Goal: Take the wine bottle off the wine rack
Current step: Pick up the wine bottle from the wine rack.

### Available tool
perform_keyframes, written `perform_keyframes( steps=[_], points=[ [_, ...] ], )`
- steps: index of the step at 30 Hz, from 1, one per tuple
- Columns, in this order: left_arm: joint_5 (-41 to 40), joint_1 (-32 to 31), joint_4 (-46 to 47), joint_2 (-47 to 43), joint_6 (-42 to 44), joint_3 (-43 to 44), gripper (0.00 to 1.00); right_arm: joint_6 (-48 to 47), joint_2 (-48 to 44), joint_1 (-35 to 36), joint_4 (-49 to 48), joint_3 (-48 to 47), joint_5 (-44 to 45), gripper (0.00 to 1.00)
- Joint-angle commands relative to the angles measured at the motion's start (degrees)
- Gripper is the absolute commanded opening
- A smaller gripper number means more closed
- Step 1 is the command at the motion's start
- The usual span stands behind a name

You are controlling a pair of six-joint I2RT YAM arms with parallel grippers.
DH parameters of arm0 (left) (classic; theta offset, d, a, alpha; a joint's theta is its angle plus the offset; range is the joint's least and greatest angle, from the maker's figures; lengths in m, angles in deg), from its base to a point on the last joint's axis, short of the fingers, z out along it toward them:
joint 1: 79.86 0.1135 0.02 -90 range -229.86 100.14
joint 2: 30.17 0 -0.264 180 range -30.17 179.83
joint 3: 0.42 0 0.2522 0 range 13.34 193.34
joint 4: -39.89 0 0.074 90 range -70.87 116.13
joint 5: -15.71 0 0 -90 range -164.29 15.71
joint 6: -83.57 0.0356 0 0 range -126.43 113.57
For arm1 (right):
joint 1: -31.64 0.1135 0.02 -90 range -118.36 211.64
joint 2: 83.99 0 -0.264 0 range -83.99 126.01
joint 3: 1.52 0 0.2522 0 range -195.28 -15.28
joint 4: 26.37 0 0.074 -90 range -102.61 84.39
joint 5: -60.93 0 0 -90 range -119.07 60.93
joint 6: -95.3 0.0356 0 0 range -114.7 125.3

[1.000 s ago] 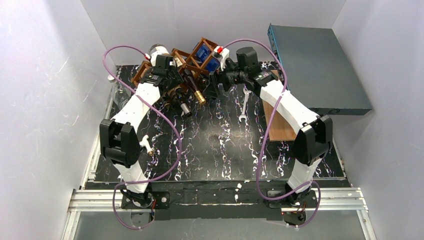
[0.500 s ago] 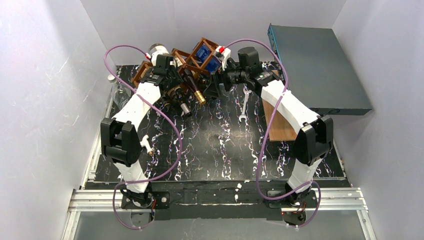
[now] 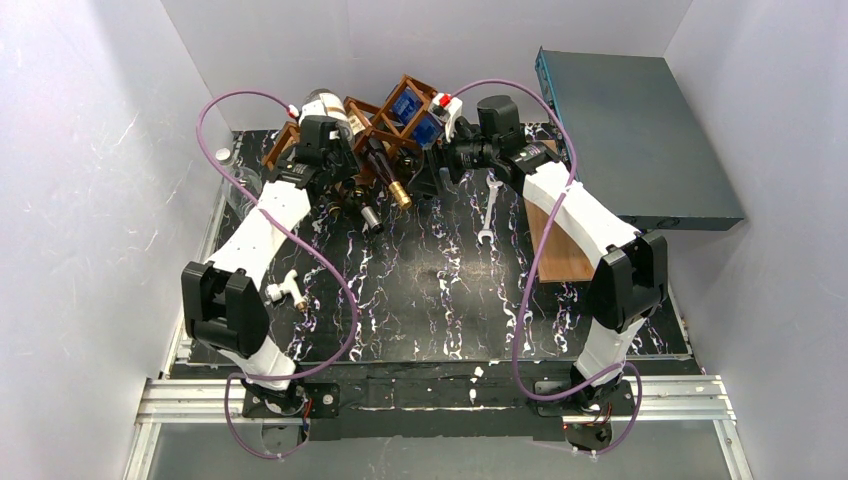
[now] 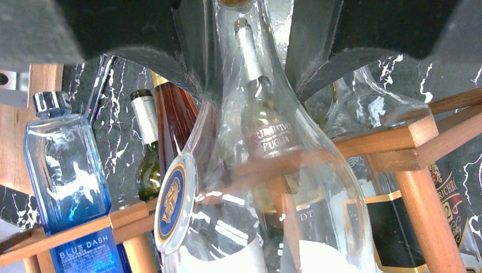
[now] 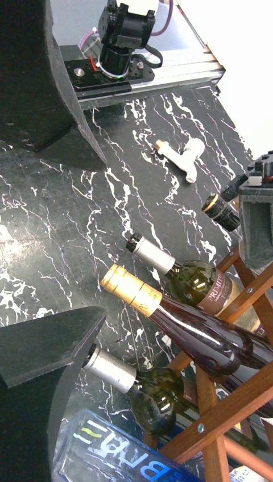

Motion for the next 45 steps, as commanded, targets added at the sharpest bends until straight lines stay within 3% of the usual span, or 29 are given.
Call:
perform_keyframes(
  steps=[1,14,32,45],
  points=[
    [-0.1,-0.4,6.6,-7.2,5.3,-1.4,0.00,0.6,-2.7,-0.3,-3.1,1.1,-1.4,0.98],
    [-0.2,-0.5,9.5,-12.5,9.5,-2.9,0.00,0.6,-2.5,-0.3,-4.0,2.1,-1.8,0.98],
    [-2.3,-0.4,14.7,-19.7,8.9,-8.2,0.00,0.6,-2.2,-0.4,-5.2,3.1,-2.2,0.99],
    [2.8,-0.5,13.6,-25.0,7.5,-10.9,0.00,0.6,-2.1,-0.3,-5.2,3.5,-4.3,0.98]
  ],
)
